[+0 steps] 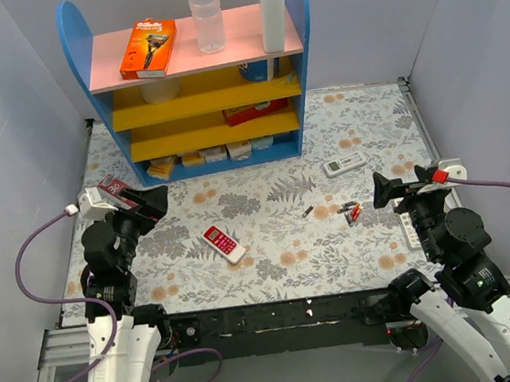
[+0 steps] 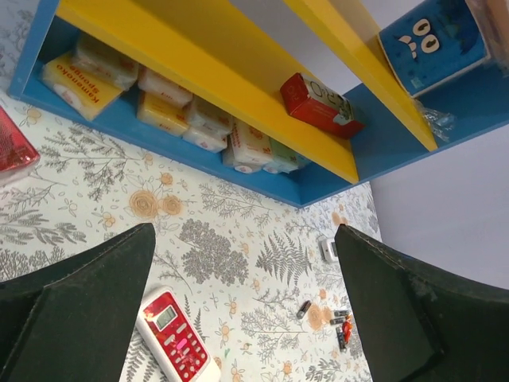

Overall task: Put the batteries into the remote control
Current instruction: Pick up the remote control from the center of the board.

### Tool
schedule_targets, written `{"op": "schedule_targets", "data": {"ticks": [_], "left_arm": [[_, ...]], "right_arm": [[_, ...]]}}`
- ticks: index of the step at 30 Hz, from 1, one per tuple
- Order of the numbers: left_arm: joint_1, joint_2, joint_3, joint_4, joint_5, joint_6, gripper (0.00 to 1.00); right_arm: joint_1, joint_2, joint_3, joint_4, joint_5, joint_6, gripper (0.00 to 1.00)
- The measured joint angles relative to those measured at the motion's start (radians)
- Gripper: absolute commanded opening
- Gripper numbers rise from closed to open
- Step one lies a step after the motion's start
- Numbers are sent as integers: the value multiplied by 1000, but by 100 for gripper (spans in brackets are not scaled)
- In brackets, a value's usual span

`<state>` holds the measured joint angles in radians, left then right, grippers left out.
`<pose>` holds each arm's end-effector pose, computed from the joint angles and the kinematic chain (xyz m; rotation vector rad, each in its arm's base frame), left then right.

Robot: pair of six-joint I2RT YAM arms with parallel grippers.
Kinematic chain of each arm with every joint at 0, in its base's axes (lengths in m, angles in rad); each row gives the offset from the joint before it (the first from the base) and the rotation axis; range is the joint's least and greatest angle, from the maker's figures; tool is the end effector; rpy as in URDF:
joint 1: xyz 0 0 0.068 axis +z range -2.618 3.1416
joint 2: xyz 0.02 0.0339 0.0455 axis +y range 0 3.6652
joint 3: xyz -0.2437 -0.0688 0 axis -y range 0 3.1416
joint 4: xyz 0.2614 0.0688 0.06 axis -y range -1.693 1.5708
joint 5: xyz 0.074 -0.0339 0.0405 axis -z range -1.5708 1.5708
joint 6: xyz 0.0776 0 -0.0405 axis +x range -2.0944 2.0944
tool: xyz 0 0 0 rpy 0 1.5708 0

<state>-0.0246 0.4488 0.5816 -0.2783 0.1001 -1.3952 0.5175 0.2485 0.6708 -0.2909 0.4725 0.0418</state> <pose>0.2009 -0.0127 0.2914 -1.1097 1.4841 -1.1130 0.1387 0.0383 0.3541 0.0439 1.4543 0.1172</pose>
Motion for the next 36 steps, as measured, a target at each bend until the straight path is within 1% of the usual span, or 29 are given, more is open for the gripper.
{"op": "schedule_targets", "data": {"ticks": [8, 15, 19, 26, 28, 31, 36], "left_arm": [[0, 30, 3, -74, -55, -73, 98], [-3, 129, 38, -200, -133, -144, 98], [-13, 229, 93, -291, -157, -193, 98], [-35, 505, 207, -404, -151, -236, 98], [-58, 573, 227, -427, -152, -253, 98], [-130, 648, 246, -456, -174, -291, 98], [-316, 792, 311, -520, -247, -399, 98]], "right_arm": [[0, 0, 0, 0, -17, 9, 98], [0, 40, 0, -2, -90, 10, 98], [0, 94, 0, -11, -137, 10, 98], [0, 152, 1, -37, -194, 23, 98], [0, 161, 1, -41, -211, 25, 98], [0, 170, 1, -45, -231, 26, 98], [0, 177, 1, -44, -259, 21, 98]]}}
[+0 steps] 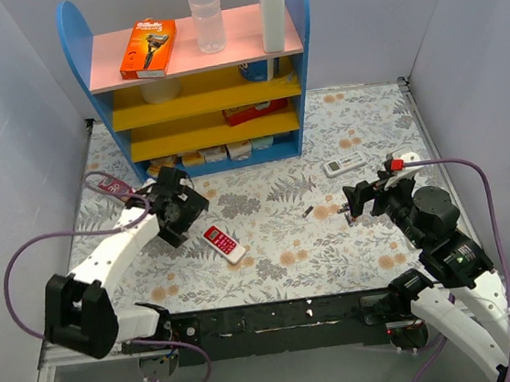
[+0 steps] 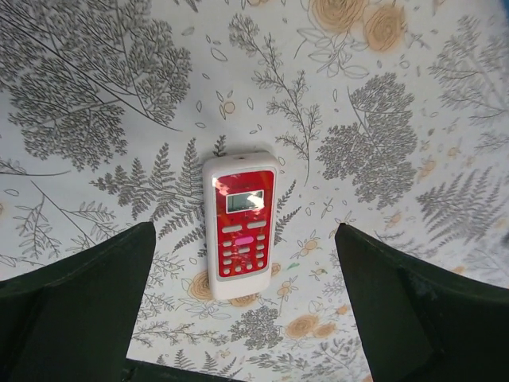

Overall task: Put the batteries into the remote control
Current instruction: Pick up the remote control from the center of the board.

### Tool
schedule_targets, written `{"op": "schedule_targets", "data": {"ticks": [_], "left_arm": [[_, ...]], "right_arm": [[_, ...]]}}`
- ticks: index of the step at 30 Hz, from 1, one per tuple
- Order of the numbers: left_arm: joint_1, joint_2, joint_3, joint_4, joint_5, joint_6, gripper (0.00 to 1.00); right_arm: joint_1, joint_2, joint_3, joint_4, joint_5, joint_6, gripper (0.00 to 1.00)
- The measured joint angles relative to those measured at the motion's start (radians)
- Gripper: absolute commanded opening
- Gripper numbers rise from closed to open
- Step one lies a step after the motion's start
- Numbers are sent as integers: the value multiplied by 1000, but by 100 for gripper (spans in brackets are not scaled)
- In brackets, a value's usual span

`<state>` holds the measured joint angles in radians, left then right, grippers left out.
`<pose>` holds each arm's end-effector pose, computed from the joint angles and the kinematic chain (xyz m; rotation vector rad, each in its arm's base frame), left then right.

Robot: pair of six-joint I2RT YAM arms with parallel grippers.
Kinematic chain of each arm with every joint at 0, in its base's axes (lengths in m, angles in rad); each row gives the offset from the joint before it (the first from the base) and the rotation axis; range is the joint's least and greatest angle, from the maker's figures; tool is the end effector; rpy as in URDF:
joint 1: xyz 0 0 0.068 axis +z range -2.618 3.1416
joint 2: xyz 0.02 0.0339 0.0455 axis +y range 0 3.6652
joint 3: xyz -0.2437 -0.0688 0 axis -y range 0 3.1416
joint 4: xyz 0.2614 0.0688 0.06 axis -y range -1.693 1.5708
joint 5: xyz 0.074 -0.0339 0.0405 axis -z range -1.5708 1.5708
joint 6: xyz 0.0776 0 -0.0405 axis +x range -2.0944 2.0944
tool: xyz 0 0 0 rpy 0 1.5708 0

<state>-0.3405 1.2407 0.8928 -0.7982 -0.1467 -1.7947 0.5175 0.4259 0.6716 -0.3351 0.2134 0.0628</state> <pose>0.2577 -0.0793 0.1740 -1.8801 2.0469 -0.4264 0.1700 0.0779 0.3226 -0.2154 1.6508 0.2634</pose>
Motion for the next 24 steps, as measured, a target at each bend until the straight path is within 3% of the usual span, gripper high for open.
{"op": "schedule_targets", "data": {"ticks": [8, 15, 24], "left_arm": [[-216, 295, 163, -122, -129, -153, 98], [-262, 386, 175, -156, -159, -182, 95], [-284, 477, 179, -167, -168, -192, 80]], "right_arm": [[0, 5, 0, 0, -27, -27, 98], [0, -2, -6, 2, -39, -44, 98], [0, -7, -32, 1, -50, -68, 98]]}}
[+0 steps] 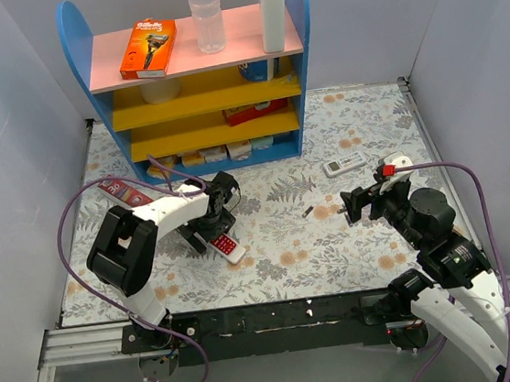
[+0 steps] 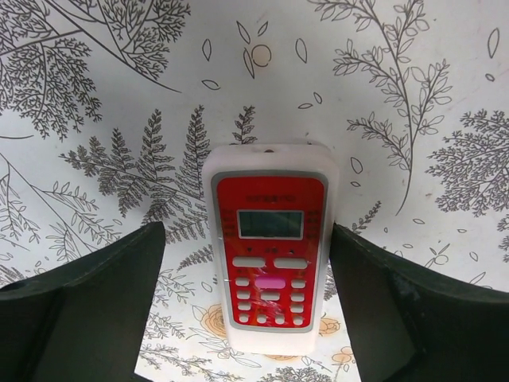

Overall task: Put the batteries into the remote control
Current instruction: Pick up the remote control from the center of the board.

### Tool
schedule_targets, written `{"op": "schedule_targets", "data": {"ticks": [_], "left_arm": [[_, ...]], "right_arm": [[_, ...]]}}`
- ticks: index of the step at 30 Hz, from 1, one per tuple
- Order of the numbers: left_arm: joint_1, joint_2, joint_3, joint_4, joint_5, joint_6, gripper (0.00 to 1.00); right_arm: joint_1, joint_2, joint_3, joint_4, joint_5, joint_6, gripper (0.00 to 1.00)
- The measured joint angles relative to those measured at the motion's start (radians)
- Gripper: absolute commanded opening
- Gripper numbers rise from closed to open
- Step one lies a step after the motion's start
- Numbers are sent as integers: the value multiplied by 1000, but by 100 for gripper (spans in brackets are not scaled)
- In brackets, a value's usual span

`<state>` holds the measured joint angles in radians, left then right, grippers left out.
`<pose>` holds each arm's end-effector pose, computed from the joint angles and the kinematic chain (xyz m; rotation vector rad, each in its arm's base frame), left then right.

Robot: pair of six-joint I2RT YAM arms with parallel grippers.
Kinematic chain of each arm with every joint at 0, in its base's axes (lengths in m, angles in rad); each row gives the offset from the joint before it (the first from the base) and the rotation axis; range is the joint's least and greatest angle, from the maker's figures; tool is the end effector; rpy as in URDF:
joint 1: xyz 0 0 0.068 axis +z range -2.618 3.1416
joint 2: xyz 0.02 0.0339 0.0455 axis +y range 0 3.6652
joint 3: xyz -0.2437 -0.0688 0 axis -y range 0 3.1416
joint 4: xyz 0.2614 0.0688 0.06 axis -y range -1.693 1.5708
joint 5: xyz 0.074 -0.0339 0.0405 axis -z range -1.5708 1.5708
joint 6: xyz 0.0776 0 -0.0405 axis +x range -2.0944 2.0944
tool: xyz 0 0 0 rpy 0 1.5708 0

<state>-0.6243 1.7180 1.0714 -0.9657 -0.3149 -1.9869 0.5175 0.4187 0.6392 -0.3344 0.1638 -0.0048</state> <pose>0.2529 -0.1526 0.0973 -1.7834 2.2145 0.1753 0.1704 0.0824 0.3112 -0.3158 1.6594 0.2473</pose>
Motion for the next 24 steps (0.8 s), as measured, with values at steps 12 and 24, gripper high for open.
{"op": "schedule_targets", "data": {"ticks": [12, 24], "left_arm": [[-14, 10, 5, 42, 9, -4, 38], [-15, -118, -26, 274, 59, 118, 20]], "right_arm": [[0, 23, 0, -8, -53, -2, 98], [0, 289, 46, -31, -368, 79, 98]]}}
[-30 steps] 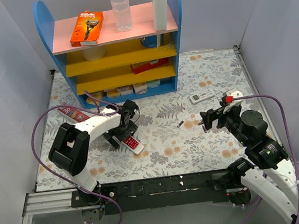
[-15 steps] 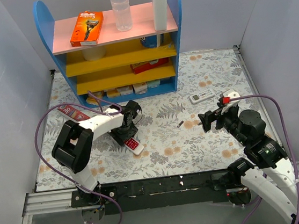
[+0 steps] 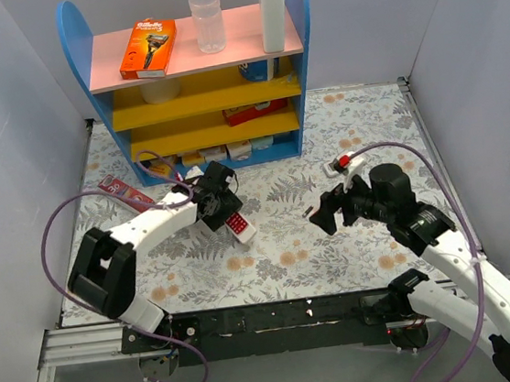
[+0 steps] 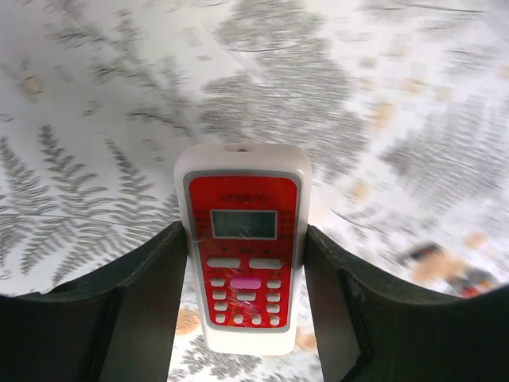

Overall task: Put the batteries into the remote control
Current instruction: Pick up the remote control from the center of the board, then adjust the remote control.

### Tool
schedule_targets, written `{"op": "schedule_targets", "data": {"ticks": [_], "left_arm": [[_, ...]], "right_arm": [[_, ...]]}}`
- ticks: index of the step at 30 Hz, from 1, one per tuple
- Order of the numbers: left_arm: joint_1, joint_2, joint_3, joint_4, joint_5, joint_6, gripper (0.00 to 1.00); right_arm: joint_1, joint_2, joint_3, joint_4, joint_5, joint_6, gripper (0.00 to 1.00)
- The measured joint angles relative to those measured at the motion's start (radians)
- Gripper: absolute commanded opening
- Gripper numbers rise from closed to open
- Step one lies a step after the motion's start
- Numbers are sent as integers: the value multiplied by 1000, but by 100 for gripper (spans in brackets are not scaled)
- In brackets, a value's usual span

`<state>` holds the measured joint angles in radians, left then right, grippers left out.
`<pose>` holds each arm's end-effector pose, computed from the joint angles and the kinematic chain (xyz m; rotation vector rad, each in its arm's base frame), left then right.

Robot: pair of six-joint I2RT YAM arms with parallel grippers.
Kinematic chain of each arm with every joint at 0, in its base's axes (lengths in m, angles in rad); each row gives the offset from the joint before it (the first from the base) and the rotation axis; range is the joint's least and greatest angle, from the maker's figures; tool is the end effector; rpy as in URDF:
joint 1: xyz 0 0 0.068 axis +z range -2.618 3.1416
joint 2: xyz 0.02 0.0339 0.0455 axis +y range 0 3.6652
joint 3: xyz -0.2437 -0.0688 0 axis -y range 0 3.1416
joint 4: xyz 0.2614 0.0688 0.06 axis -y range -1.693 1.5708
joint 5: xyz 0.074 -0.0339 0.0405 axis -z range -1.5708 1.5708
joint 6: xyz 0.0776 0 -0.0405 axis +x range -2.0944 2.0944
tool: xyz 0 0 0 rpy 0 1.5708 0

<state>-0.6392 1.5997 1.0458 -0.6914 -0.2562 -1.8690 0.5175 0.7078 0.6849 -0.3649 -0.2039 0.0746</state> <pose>0.2754 -0.1802 0.1294 -1.6523 2.2377 -0.3224 0.1977 0.1306 0.2692 -0.5711 1.9132 0.5853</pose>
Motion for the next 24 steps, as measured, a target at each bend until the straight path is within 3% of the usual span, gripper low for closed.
{"op": "schedule_targets", "data": {"ticks": [6, 11, 24], "left_arm": [[-1, -265, -124, 299, 76, 129, 18], [-1, -468, -288, 620, 195, 216, 15], [-5, -515, -372, 1167, 545, 230, 16]], "right_arm": [[0, 179, 0, 32, -253, 117, 98], [0, 221, 0, 142, -403, 247, 98], [18, 242, -78, 680, -562, 678, 98]]}}
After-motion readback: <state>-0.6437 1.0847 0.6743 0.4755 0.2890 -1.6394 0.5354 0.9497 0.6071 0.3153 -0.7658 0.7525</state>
